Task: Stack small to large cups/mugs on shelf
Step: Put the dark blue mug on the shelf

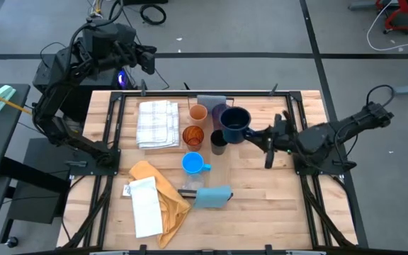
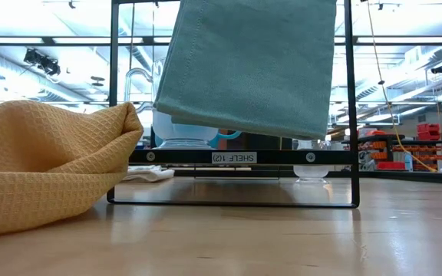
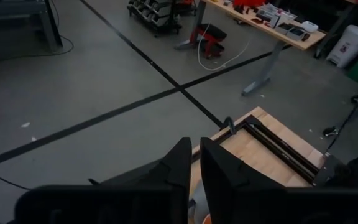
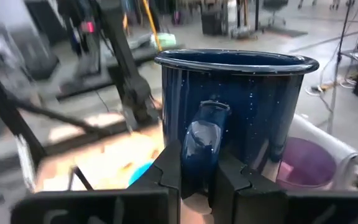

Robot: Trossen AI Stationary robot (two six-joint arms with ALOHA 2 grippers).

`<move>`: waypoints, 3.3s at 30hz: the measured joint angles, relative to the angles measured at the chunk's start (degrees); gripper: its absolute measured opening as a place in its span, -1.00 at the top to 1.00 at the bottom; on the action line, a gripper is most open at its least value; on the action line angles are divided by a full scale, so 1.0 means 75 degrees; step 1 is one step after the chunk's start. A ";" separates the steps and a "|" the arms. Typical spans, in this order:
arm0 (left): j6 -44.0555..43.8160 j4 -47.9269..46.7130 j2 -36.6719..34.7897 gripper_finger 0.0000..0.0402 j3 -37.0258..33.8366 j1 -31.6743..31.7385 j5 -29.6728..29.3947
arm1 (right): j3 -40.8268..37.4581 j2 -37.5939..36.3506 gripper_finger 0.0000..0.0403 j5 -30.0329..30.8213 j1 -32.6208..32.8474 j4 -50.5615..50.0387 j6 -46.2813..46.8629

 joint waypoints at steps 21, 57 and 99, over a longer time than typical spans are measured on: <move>0.0249 0.0003 0.0003 0.79 -0.0001 -0.0009 0.0001 | -0.3468 -0.0096 0.76 0.0906 0.1841 0.4797 -0.0374; 0.0265 0.0312 0.0003 0.82 -0.0001 -0.0006 0.0004 | -0.5143 0.2776 0.76 0.0111 0.1342 0.8182 0.0066; 0.0471 0.0367 0.0003 0.80 -0.0001 -0.0198 0.0039 | -0.5122 0.4103 0.76 -0.0543 0.0779 0.8743 0.0309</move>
